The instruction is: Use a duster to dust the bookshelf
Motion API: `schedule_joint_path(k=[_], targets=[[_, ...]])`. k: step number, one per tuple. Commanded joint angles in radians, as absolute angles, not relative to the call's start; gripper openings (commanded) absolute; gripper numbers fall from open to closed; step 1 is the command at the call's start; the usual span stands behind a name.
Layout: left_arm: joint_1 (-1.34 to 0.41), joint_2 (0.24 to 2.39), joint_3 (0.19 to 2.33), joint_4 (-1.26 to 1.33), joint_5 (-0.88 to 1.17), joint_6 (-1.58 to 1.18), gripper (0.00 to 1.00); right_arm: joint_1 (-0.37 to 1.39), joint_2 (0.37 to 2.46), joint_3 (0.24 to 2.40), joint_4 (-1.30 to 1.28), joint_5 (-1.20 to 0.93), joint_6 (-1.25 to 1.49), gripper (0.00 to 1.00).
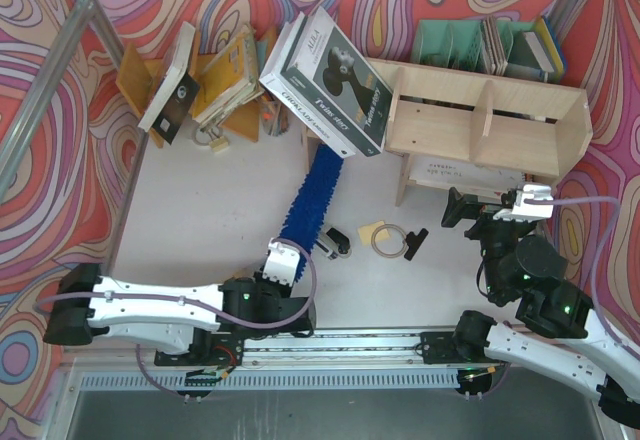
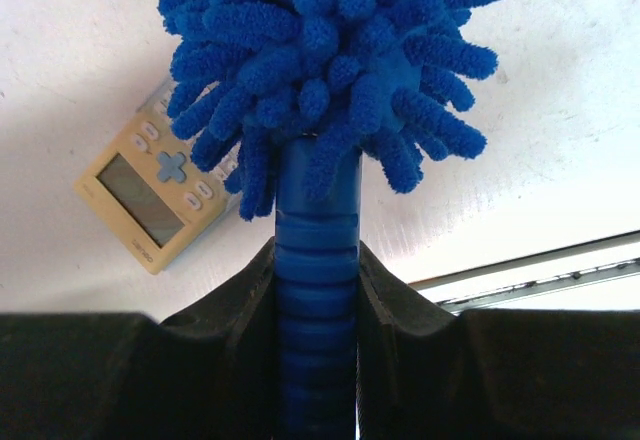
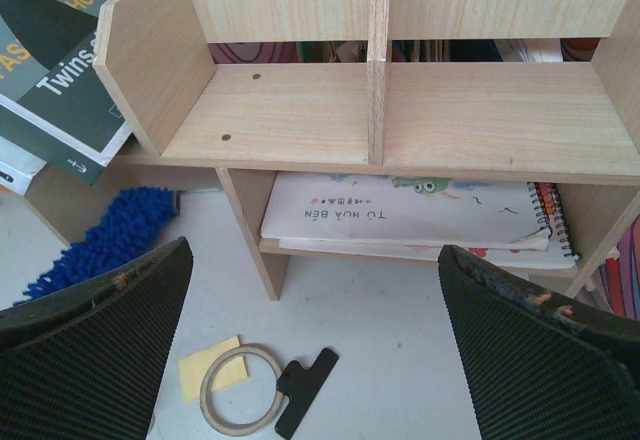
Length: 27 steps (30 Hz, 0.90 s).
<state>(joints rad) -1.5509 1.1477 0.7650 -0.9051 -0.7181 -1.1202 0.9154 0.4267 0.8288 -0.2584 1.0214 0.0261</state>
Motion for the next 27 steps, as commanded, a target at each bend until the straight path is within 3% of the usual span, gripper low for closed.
schedule_joint_path(k=[1,7,19,27], targets=[[-1.544,1.068,0.819,-0.975,-0.856,-1.086,0.00,0.914,0.420,0.822,-0.238,1.039,0.021,0.98],[-1.542,1.013,0.809,-0.963,-0.872,-1.070,0.00,0.914,0.413,0.819,-0.237,1.039,0.021,0.99],[-1.493,1.153,0.719,-0.871,-0.678,-1.105,0.00,0.913,0.422,0.820,-0.231,1.035,0.015,0.98],[-1.491,1.179,0.838,-0.958,-0.744,-1.043,0.00,0.914,0.419,0.819,-0.230,1.032,0.015,0.99]])
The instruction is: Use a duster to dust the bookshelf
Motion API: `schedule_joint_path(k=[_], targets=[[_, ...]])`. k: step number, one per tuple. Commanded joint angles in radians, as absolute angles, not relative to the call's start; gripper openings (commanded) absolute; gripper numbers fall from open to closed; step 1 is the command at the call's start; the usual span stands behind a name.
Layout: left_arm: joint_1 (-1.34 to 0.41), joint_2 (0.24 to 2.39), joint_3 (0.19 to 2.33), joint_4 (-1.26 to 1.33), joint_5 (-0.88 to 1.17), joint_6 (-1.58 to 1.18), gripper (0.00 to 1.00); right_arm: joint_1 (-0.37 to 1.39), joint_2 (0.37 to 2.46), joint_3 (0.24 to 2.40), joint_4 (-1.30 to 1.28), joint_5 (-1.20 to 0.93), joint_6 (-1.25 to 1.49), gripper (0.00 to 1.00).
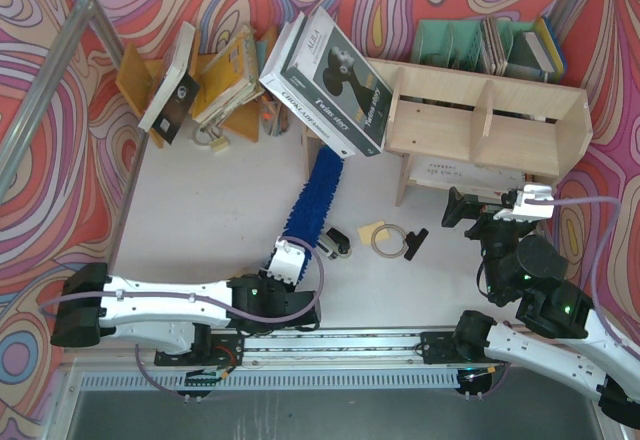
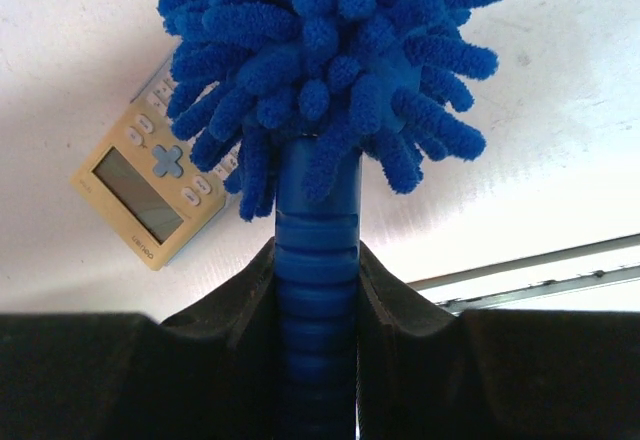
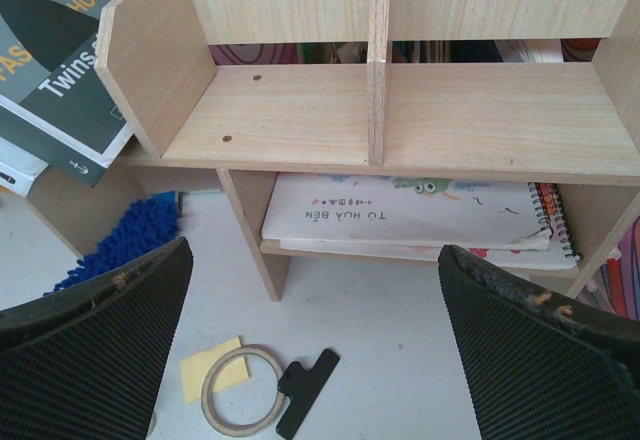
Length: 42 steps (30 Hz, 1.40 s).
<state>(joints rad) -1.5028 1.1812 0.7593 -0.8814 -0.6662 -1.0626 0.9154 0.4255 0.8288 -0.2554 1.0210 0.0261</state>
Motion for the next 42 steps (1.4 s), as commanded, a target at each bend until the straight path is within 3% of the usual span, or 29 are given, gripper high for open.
schedule_joint_path(k=[1,12,27,34,42], targets=[[-1.491,1.174,0.857,-0.968,-0.756,-1.032,0.00,0.914,0.418,0.820,-0.229,1.032,0.016,0.99],[-1.492,1.045,0.921,-1.028,-0.868,-0.988,0.00,0.914,0.402,0.819,-0.233,1.025,0.021,0.99],[-1.491,1.138,0.748,-0.908,-0.735,-1.148,0.00,0.914,0.406,0.818,-0.228,1.022,0.015,0.99],[-1.490,1.152,0.833,-0.969,-0.815,-1.090,0.00,0.914,0.400,0.818,-0.231,1.023,0.019,0.99],[-1.489,1.005,0.919,-1.082,-0.924,-1.065,0.00,0.913,0.403,0.819,-0.233,1.025,0.023,0.99]])
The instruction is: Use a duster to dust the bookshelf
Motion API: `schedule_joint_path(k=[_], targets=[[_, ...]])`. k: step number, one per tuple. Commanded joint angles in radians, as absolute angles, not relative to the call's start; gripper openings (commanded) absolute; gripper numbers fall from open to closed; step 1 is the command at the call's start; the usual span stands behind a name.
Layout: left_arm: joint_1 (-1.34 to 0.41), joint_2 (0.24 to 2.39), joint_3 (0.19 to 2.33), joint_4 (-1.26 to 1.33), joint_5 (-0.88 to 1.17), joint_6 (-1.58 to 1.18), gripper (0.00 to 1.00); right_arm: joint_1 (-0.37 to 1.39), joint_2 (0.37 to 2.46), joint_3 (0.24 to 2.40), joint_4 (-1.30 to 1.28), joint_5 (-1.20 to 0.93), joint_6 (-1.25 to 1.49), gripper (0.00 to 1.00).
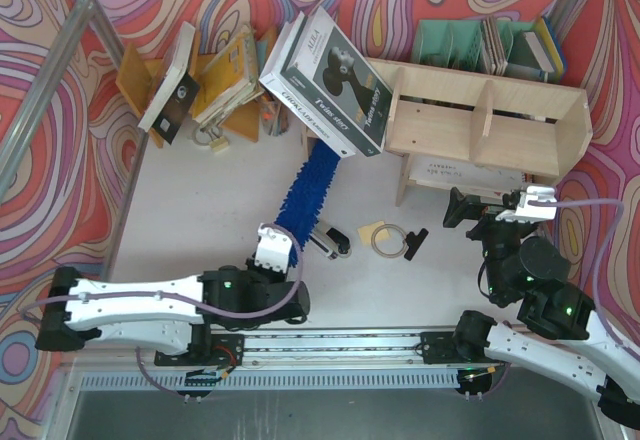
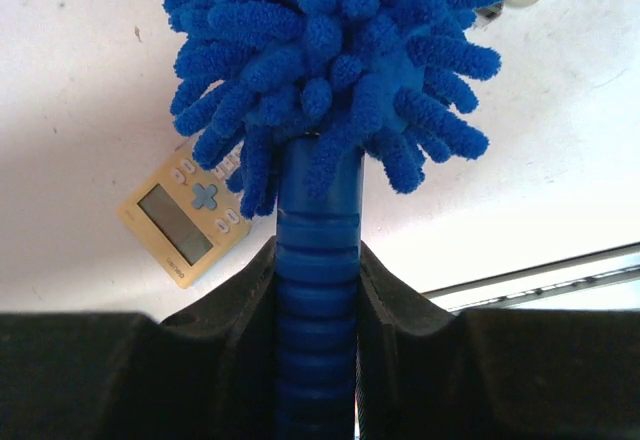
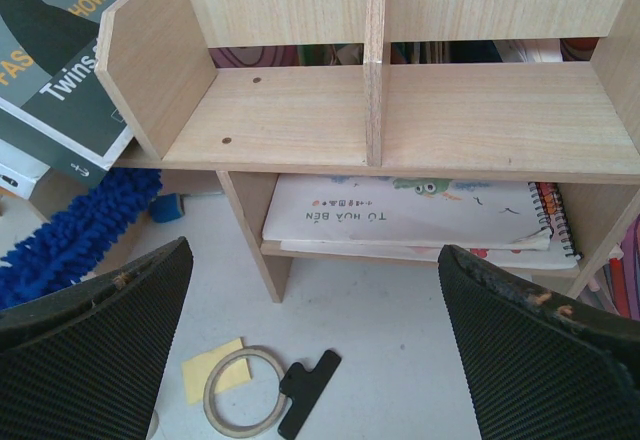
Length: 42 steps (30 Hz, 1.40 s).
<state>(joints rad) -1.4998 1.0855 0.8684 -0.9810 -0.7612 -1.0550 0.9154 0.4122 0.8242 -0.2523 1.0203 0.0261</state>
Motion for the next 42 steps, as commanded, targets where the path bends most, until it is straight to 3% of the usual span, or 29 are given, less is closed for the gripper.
schedule_joint_path(k=[1,7,15,25,42], targets=[[-1.489,0.988,0.929,-1.091,-0.928,-1.060,0.00,0.914,0.403,0.819,-0.235,1.025,0.024,0.99],[-1.490,0.951,0.982,-1.120,-0.975,-1.030,0.00,0.913,0.402,0.819,-0.234,1.023,0.023,0.99],[-1.490,1.036,0.994,-0.976,-0.942,-0.960,0.00,0.914,0.401,0.819,-0.235,1.022,0.023,0.99],[-1.491,1.214,1.040,-0.662,-0.728,-0.824,0.00,0.914,0.391,0.819,-0.238,1.025,0.024,0.99],[-1.493,1.461,1.075,-0.620,-0.566,-0.798,0.00,0.914,0.398,0.818,-0.234,1.019,0.023,0.99]])
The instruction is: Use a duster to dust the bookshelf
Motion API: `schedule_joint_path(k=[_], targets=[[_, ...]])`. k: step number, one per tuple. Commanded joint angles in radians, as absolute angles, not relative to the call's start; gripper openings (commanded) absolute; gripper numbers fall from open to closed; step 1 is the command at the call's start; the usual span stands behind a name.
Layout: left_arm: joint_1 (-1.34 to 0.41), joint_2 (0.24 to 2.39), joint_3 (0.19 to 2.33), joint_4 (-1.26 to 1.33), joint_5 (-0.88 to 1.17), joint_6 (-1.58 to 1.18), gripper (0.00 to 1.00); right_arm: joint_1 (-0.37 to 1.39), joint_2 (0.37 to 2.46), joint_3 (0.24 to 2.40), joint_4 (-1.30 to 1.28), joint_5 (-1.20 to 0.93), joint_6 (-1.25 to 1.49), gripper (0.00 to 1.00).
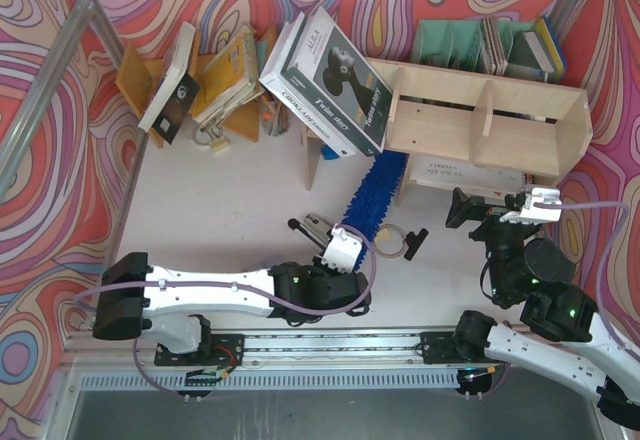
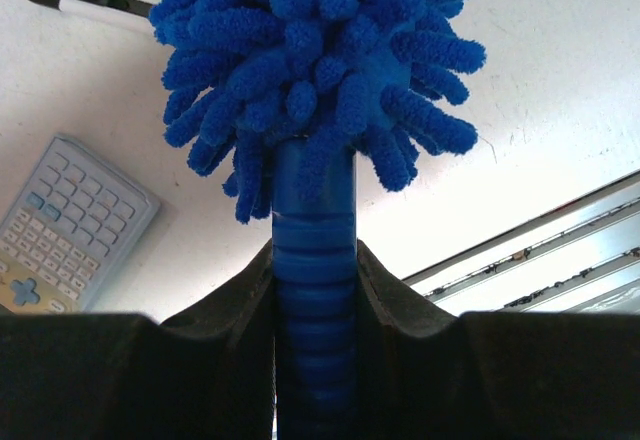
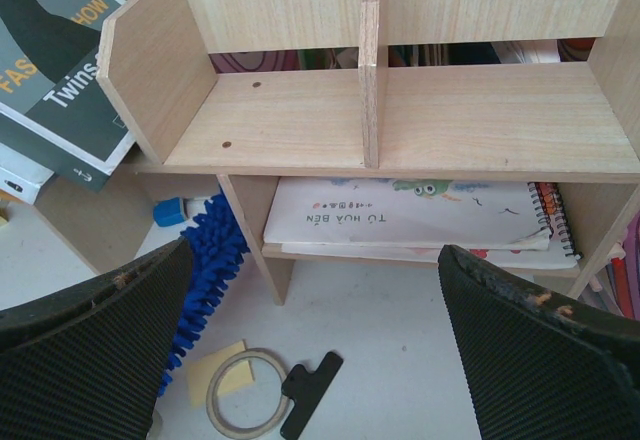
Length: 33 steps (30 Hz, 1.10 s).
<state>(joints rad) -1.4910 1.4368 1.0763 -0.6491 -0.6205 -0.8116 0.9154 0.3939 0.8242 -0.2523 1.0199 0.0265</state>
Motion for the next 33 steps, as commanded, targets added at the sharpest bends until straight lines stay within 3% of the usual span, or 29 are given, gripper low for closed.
schedule_joint_path(k=[1,11,25,33], targets=[[-1.493,1.472,1.076,-0.620,-0.556,-0.803,0.00,0.914,0.399,0.818,-0.233,1.019,0.023,0.99],[-1.493,1.544,1.160,-0.670,-0.558,-0.787,0.00,0.913,0.403,0.819,-0.233,1.019,0.022,0.99],[-1.493,1.244,1.087,-0.618,-0.693,-0.730,0.00,0.914,0.394,0.818,-0.237,1.014,0.026,0.99],[-1.493,1.317,1.068,-0.586,-0.623,-0.751,0.00,0.914,0.396,0.819,-0.239,1.015,0.029,0.99]])
